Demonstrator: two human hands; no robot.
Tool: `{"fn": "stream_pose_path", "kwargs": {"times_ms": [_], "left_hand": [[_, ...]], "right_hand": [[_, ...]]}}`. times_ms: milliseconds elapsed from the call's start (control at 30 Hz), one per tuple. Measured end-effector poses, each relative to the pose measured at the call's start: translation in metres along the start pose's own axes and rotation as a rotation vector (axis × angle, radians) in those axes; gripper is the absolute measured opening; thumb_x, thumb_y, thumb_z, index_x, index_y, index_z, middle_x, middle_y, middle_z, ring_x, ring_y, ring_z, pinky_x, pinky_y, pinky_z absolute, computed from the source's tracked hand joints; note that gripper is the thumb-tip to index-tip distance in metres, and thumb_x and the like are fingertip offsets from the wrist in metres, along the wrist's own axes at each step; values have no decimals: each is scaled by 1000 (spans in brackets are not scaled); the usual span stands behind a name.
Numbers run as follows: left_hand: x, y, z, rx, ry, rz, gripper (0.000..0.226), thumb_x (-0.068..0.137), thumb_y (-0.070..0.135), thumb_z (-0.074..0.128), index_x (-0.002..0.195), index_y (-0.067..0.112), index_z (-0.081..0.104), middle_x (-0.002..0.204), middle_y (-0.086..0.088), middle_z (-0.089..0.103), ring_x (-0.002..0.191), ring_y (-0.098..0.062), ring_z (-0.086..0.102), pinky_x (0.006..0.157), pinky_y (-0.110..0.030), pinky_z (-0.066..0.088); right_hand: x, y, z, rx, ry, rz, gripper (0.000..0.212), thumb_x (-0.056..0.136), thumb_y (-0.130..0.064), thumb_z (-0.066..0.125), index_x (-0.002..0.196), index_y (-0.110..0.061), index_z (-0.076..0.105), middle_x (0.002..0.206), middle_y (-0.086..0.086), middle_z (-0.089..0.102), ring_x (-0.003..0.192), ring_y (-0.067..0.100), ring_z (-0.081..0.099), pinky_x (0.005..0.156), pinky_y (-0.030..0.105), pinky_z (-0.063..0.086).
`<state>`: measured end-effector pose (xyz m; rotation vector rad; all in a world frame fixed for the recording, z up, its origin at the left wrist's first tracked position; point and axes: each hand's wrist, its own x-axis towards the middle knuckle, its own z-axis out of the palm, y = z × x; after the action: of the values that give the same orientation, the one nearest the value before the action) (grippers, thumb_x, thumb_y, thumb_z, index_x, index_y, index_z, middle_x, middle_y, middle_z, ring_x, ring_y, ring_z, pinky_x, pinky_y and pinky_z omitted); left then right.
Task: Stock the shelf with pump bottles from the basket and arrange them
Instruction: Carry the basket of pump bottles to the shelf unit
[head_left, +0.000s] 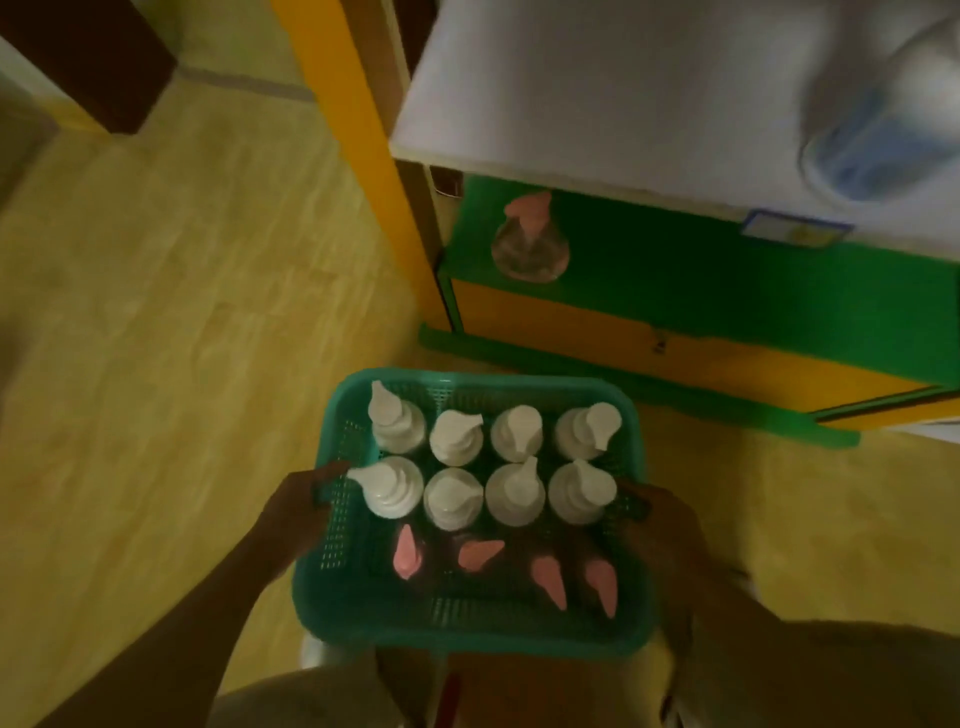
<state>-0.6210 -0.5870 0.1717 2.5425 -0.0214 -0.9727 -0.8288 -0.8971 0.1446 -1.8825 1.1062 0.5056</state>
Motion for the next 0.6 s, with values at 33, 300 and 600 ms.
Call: {"fn": "stream_pose_path", "kwargs": {"times_ms": [33, 300, 600], "left_hand": [[11, -1, 15, -10, -4, 1, 60, 85, -15, 37, 129, 21, 55, 117, -23, 63, 57, -16, 54, 44, -23, 44], [75, -12, 89, -127, -106, 88, 44, 87, -12, 49, 121, 17, 55, 94, -2, 63, 74, -12, 60, 76, -35, 52], [106, -19, 133, -119, -154, 202, 32, 91, -1, 49, 115, 19, 58, 102, -4, 65, 86, -17, 67, 73, -35, 58]], "right_hand": [[17, 12, 9, 1, 9, -9, 29, 93, -17, 53, 120, -15, 62, 116, 11, 65, 102, 26, 61, 87, 33, 49], [102, 64, 50, 22, 54, -80, 26, 94, -14, 52, 118, -17, 60, 117, 11, 63, 85, 16, 53, 76, 27, 43], [123, 101, 48, -116, 75, -141, 40, 92, -3, 52, 131, -8, 51, 133, 19, 53, 119, 34, 52, 98, 33, 38]]}}
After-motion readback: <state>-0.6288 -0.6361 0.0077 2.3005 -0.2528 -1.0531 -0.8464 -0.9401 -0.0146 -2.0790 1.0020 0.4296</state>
